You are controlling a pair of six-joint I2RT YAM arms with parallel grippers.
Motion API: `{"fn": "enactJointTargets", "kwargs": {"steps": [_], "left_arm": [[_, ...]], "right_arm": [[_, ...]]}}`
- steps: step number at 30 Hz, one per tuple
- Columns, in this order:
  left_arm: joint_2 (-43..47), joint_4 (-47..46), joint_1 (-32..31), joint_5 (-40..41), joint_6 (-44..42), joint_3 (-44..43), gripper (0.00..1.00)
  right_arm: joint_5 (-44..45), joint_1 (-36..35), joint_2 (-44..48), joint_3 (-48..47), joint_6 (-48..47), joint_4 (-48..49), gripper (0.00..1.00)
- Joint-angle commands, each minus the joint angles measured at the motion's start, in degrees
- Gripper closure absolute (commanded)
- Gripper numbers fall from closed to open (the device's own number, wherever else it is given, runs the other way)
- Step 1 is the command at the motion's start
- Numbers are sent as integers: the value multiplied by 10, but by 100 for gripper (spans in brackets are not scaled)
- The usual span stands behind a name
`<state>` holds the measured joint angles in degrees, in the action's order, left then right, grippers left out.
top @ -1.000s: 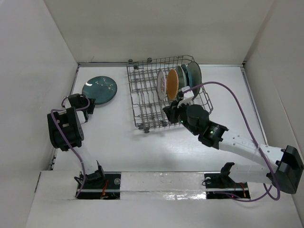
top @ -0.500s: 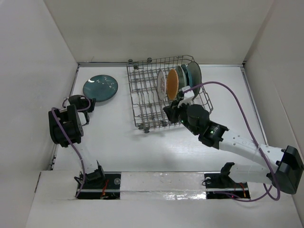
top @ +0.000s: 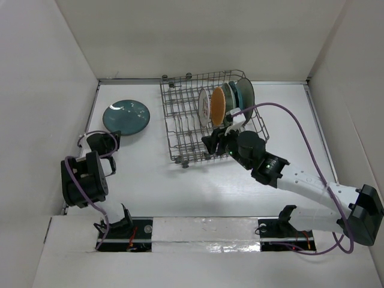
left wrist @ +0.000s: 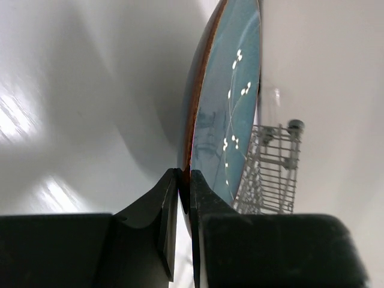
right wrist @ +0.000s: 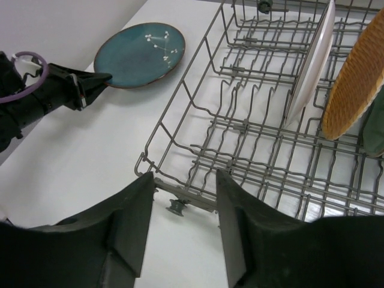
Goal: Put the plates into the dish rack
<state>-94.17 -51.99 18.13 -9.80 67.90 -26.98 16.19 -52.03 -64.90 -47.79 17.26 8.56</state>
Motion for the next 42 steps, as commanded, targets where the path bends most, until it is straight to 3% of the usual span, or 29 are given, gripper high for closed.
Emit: {"fn": "enactJointTargets", "kwargs": {"steps": [1,8,13,19,23,28,33,37,40,41,42], "left_arm": [[102,-129,2,-13,13,0,100],[239,-134,2,-49,34,34,100],[331,-93,2,-108,7,52,100],[469,0,-19,-189,-20,93,100],[542,3,-19,-243,5,117,100],[578,-12,-36,-290,38,127,100],[554,-72,-42,-362,58,137,100],[531,-122,-42,-424,54,127,100],[538,-93,-42,-430,34,125,100],[543,-80,-42,-428,17,118,100],[544,-68,-42,-428,11,114,100]], "right_arm": [[-28,5,-7,-4,3,39,45],[-38,5,-3,-1,31,59,17],[-50,5,-32,-25,69,76,6],[-53,10,-96,-87,93,90,1],[-75,25,-172,-156,81,88,0],[-111,67,-217,-197,59,77,0],[-237,98,-252,-202,66,106,1],[-309,104,-279,-209,70,141,10],[-351,104,-278,-189,90,186,37],[-384,111,-281,-186,95,194,53],[-398,111,-282,-184,101,200,60]]}}
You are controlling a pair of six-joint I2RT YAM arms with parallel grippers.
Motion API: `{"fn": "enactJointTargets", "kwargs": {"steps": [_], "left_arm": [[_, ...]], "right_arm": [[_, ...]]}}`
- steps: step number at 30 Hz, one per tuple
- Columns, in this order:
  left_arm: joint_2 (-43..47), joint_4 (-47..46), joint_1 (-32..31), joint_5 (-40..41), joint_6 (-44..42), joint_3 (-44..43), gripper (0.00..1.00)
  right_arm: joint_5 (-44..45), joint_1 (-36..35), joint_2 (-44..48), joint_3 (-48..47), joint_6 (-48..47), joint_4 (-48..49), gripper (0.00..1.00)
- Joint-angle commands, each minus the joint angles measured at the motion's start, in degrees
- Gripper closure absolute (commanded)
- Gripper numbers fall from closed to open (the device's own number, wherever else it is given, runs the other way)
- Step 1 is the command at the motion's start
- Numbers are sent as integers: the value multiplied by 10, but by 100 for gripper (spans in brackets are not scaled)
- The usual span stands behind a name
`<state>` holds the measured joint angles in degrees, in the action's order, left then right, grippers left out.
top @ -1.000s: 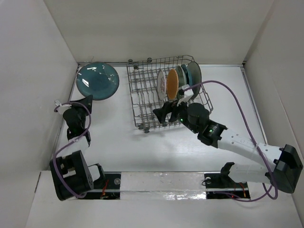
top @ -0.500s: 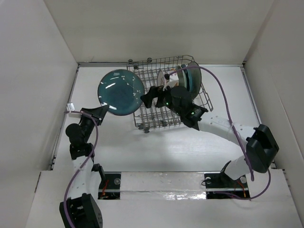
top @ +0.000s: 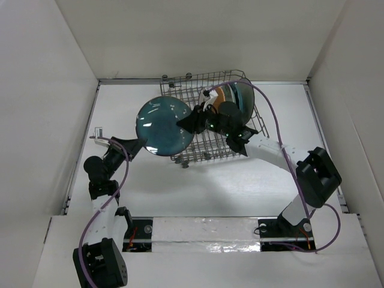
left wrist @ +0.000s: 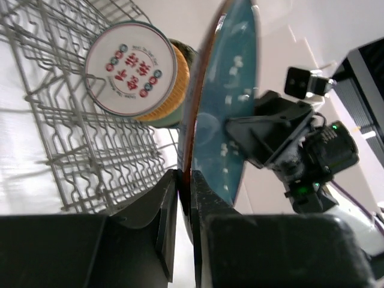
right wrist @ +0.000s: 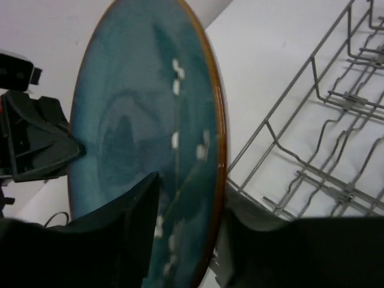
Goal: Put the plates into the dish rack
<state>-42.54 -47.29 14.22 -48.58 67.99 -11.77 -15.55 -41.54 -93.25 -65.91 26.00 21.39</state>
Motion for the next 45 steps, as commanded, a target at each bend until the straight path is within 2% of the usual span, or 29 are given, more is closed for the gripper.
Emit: {"fn": "enactJointTargets", "kwargs": {"steps": [1,2,5,7,11,12,13,14,15,17,20,25,28,31,34,36,37,38,39,41,45], "left_arm": [[29,-100,-9,-40,5,-40,100],[29,-92,-9,-42,0,-48,100],[33,-51,-19,-41,-28,-68,100],[35,-18,-26,-36,-50,-77,100],[20,28,-63,-25,-99,-113,54],[19,49,-71,-21,-116,-124,48],[18,110,-80,-14,-166,-137,44],[23,183,-95,8,-198,-165,36],[28,184,-103,28,-229,-178,32],[51,274,-118,97,-306,-210,20],[76,349,-138,176,-354,-235,10],[99,414,-152,258,-407,-243,5],[106,431,-169,268,-427,-244,6],[116,434,-180,266,-438,-244,11],[128,442,-180,270,-444,-244,23],[134,445,-185,270,-445,-244,49],[135,446,-185,270,-445,-244,65],[135,448,-190,270,-446,-244,86],[137,450,-191,271,-446,-244,93],[138,452,-196,272,-447,-245,100],[139,455,-196,276,-448,-247,98]], "right_arm": [[-92,12,2,-1,23,88,68],[-106,12,6,3,29,96,85],[-106,17,17,17,43,117,100],[-96,22,31,19,45,108,100],[-47,35,59,13,48,80,100],[-40,44,64,10,49,76,100],[-32,44,76,6,49,67,100],[-15,53,89,5,51,57,100],[-6,63,89,5,52,57,100],[14,77,107,5,56,52,100],[40,85,120,2,58,50,100],[73,102,103,-28,50,26,100],[127,103,76,-59,26,-5,100],[216,82,41,-96,-16,-45,100],[310,65,-2,-145,-69,-81,100],[357,58,-28,-175,-89,-100,100],[372,52,-38,-187,-107,-110,100],[397,52,-55,-209,-114,-113,100],[408,46,-65,-221,-119,-117,100],[430,41,-95,-262,-133,-139,100],[460,30,-141,-312,-155,-165,100]]}}
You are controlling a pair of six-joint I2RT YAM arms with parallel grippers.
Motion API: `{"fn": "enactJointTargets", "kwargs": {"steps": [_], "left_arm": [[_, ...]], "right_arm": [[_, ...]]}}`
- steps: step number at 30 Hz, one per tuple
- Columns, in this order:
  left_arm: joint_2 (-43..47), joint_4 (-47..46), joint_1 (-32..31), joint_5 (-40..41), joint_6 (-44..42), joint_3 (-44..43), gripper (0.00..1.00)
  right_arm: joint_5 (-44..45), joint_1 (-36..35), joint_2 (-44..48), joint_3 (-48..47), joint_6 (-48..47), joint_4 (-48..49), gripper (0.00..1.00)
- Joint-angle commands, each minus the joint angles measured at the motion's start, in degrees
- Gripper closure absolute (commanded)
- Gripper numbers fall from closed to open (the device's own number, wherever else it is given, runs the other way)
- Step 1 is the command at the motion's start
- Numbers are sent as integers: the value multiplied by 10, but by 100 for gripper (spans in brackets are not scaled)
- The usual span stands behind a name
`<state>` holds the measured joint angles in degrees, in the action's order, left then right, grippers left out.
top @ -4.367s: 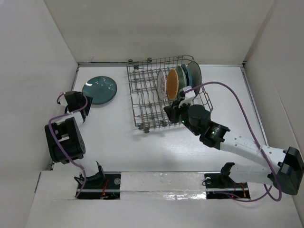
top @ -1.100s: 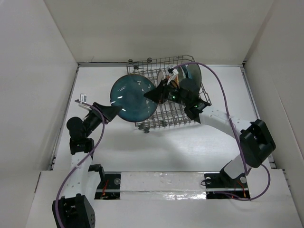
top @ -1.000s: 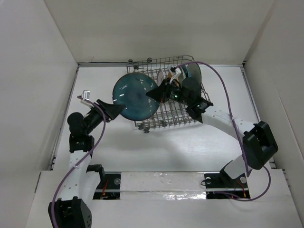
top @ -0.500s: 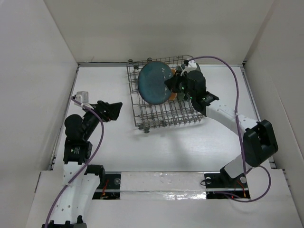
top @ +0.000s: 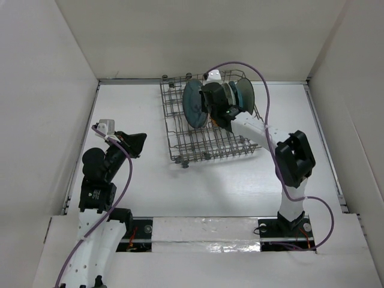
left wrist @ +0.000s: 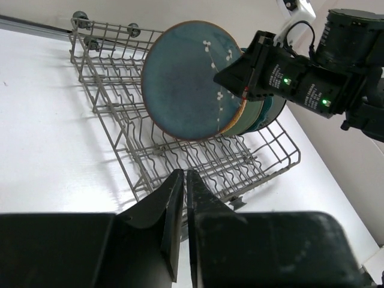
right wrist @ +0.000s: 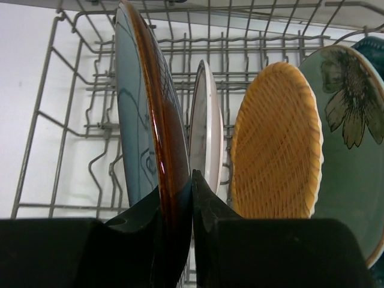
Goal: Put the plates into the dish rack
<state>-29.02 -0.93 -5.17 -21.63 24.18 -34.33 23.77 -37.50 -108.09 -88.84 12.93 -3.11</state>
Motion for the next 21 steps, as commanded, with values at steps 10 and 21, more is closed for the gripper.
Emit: {"fn": "enactJointTargets", "kwargs": {"steps": [10,21], "left_arm": [[7,-4,-2,6,-18,-25,57],[5,-2,-2,10,-19,-25,51]], "right_arm": [[127,-43,-84,-172,-50,13,100],[182,-90,-146,-227,-87,-9,100]]}}
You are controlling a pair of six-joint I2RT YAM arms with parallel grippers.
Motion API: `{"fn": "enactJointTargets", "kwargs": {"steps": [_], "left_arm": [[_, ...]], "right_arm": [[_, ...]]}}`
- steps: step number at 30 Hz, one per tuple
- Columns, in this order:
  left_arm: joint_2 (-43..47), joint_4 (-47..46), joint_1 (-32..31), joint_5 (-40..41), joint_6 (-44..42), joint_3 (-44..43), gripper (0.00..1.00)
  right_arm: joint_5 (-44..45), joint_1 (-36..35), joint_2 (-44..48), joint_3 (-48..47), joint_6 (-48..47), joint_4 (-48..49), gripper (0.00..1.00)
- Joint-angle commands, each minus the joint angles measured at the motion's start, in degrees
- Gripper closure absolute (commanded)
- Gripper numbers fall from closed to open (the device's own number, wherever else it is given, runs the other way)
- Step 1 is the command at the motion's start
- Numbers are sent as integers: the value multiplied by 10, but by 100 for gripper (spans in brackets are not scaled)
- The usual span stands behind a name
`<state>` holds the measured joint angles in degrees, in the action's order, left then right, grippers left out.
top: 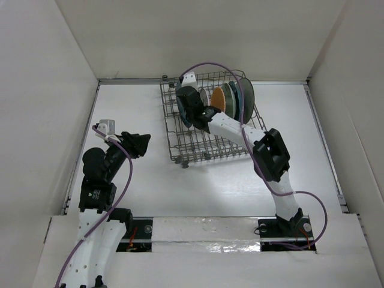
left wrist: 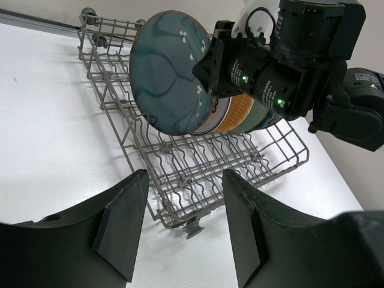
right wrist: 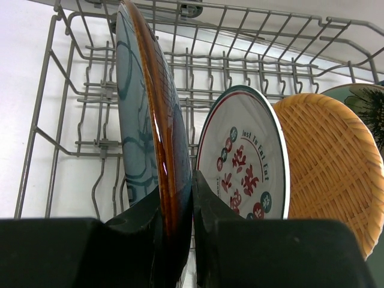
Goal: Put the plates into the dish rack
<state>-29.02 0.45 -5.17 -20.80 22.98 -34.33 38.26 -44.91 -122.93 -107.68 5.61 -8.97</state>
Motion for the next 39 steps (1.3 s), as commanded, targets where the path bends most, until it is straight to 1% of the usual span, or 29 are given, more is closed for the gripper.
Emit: {"fn": "enactJointTargets", "kwargs": {"steps": [1,6,9,13,14,16,17,19,21,26,27,31,34,35,39], "left_arm": [[5,-16,-2,2,-7,-25,51],[3,-16,-2,4,-6,-24,51],[4,-17,-2,5,-5,-24,50],[2,-16,-2,8,-6,-23,50],[1,-16,-2,9,-6,-23,47],[2,-15,-2,10,-7,-24,45],[3,-15,-2,9,-6,-24,43],[4,-15,-2,9,-6,-23,42],[4,-15,-2,11,-7,-24,42],[5,-15,-2,15,-7,-24,42],[5,-15,-2,16,-7,-24,41],[5,-15,-2,18,-7,-24,41],[4,-13,-2,23,-7,-24,40],[4,-13,-2,28,-8,-24,38],[-2,-12,-2,30,-7,-25,36]], "right_arm": [[40,-22,1,-39,-16,50,100],[70,-42,-19,-46,-28,52,100],[86,-56,-35,-63,-15,39,100],[105,-68,-50,-82,10,20,93],[106,-73,-50,-82,12,20,89],[104,-73,-47,-75,20,29,82],[102,-73,-46,-74,24,28,76],[92,-73,-42,-72,34,24,74],[90,-73,-31,-66,41,25,67],[66,-73,8,-35,47,41,43],[59,-73,17,-29,47,47,39],[37,-73,66,10,56,69,30],[16,-73,111,48,63,82,28],[12,-73,137,59,65,84,24],[-12,-73,205,135,64,126,18]]}}
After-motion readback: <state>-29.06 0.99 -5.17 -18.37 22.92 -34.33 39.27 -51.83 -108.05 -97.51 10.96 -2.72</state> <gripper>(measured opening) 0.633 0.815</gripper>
